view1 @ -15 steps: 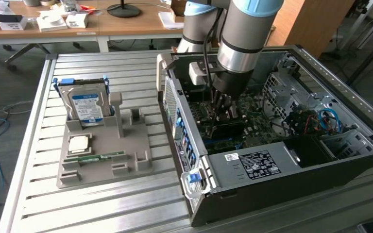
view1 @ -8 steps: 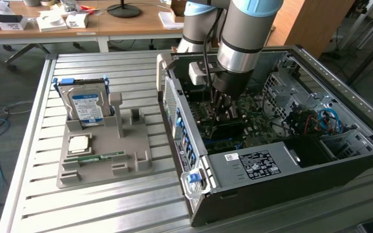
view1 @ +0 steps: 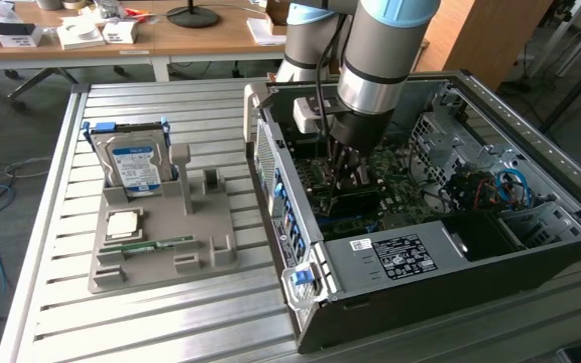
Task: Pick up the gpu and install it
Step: 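Press down on the gpu until it lock into place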
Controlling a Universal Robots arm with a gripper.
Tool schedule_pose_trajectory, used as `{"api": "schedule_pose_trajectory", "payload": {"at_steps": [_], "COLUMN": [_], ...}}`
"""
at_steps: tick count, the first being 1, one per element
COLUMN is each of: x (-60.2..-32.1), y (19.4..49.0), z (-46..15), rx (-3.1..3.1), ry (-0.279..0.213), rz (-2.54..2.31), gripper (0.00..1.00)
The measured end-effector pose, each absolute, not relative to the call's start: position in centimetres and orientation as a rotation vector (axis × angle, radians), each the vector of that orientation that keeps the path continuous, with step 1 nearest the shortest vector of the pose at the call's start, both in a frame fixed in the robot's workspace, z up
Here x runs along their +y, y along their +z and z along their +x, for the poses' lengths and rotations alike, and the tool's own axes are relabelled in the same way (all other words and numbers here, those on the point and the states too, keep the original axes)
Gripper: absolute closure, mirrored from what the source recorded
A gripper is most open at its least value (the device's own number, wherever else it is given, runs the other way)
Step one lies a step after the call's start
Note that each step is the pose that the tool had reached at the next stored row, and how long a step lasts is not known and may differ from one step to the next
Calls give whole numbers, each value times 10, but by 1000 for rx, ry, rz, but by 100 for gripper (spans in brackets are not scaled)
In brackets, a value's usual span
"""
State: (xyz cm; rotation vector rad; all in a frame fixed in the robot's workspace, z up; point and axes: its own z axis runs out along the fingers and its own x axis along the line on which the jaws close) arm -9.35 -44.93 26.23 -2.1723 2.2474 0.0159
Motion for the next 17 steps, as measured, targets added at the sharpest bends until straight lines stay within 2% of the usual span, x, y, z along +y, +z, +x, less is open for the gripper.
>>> {"api": "schedule_pose_trajectory", "payload": {"at_steps": [17], "x": [-449], "y": [261], "z": [-94], "rx": [2247], "ry": [16], "rz": [-2172], "gripper": [89]}}
